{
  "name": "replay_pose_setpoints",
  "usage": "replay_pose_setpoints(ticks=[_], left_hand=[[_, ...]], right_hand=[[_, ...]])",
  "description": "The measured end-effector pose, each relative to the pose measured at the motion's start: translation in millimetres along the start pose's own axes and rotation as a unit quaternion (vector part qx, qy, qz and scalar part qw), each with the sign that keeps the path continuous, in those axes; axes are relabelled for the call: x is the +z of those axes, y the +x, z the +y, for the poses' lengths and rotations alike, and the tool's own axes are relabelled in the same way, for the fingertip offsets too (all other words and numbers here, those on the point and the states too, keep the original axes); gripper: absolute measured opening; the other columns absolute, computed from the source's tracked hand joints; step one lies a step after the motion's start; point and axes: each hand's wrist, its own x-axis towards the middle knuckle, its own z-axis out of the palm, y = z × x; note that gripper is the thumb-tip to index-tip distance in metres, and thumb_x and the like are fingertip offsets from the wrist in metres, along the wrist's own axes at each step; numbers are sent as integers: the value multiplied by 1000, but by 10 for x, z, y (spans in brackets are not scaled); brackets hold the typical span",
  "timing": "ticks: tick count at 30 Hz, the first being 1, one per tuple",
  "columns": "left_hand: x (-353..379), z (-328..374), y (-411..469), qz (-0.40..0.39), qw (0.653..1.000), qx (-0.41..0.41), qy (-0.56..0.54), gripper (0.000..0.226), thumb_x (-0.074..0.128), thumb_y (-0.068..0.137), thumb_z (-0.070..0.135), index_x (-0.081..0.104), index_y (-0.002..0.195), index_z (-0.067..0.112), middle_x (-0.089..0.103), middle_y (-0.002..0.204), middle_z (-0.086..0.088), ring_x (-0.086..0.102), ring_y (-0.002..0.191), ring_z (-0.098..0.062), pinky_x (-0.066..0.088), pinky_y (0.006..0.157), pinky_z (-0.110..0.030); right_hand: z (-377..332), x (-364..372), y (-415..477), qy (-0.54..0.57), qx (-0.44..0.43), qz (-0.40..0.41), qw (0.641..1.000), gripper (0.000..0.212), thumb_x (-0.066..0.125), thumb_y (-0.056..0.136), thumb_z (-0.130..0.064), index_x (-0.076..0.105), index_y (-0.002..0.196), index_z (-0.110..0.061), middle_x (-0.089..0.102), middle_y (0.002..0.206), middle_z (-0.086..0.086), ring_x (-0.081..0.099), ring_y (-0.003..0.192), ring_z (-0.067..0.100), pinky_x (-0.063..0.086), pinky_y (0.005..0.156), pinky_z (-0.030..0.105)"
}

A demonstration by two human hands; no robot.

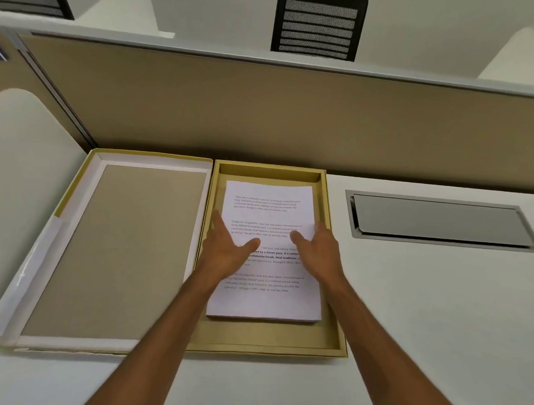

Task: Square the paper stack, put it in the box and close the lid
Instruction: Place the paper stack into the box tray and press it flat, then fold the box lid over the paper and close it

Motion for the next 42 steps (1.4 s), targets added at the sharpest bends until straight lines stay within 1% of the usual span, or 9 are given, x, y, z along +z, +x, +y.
replay_pose_setpoints(ticks=[11,18,24,27,31,34,36,38,42], left_hand=[[35,39,97,16,999,-51,8,119,70,57,63,4,153,35,34,158,-7,37,142,-36,43,104,-60],[49,-39,199,4,999,-38,25,115,64,45,71,16,146,43,42,152,-6,45,136,-34,48,98,-58],[-92,138,-48,8,1000,-10,24,98,73,76,49,20,152,18,48,148,-10,53,129,-31,51,97,-46],[-167,121,-274,36,998,38,20,66,69,90,33,37,145,15,57,139,-5,58,120,-24,47,83,-31],[-248,-78,-713,66,994,85,23,50,65,93,32,51,138,15,60,135,-2,59,113,-15,49,89,-29],[-265,-258,-1088,109,992,64,-14,41,65,93,25,60,132,13,62,129,-1,59,114,-16,48,91,-27],[-274,-379,-1348,158,984,42,-64,28,65,93,18,67,120,12,67,115,1,61,103,-13,51,86,-25],[-275,-538,-1569,199,971,-8,-135,18,64,93,14,72,109,13,71,102,1,65,96,-17,54,82,-28],[-294,-877,-1804,257,893,-173,-325,15,67,90,12,71,103,4,71,86,-8,67,79,-24,58,82,-40]], right_hand=[[-107,70,17,63,78,16,995,52,62,91,-38,45,132,-11,61,130,7,62,108,24,44,67,25],[-96,106,23,49,73,14,996,62,66,85,-45,43,132,-10,58,130,6,59,108,23,48,73,28],[-72,49,-22,54,47,6,997,59,63,92,-38,41,138,-10,55,135,7,58,121,26,48,80,30],[-41,-6,-194,5,-13,26,1000,59,58,96,-36,37,144,-10,48,144,7,49,131,27,44,97,33],[46,-62,-587,-58,-126,49,989,55,56,98,-32,36,146,-14,44,148,5,44,131,17,29,98,21],[196,-34,-932,-73,-185,48,979,54,56,98,-29,36,146,-13,45,147,6,39,120,4,32,100,18],[345,52,-1159,-94,-199,38,975,58,54,98,-33,33,149,-13,41,151,7,41,131,11,40,109,29],[458,157,-1415,-137,-204,18,969,62,51,99,-36,28,153,-15,33,157,7,34,142,19,35,116,37],[590,405,-1914,-212,-261,-8,942,59,48,98,-36,35,152,-14,33,159,6,30,147,22,27,118,37]])
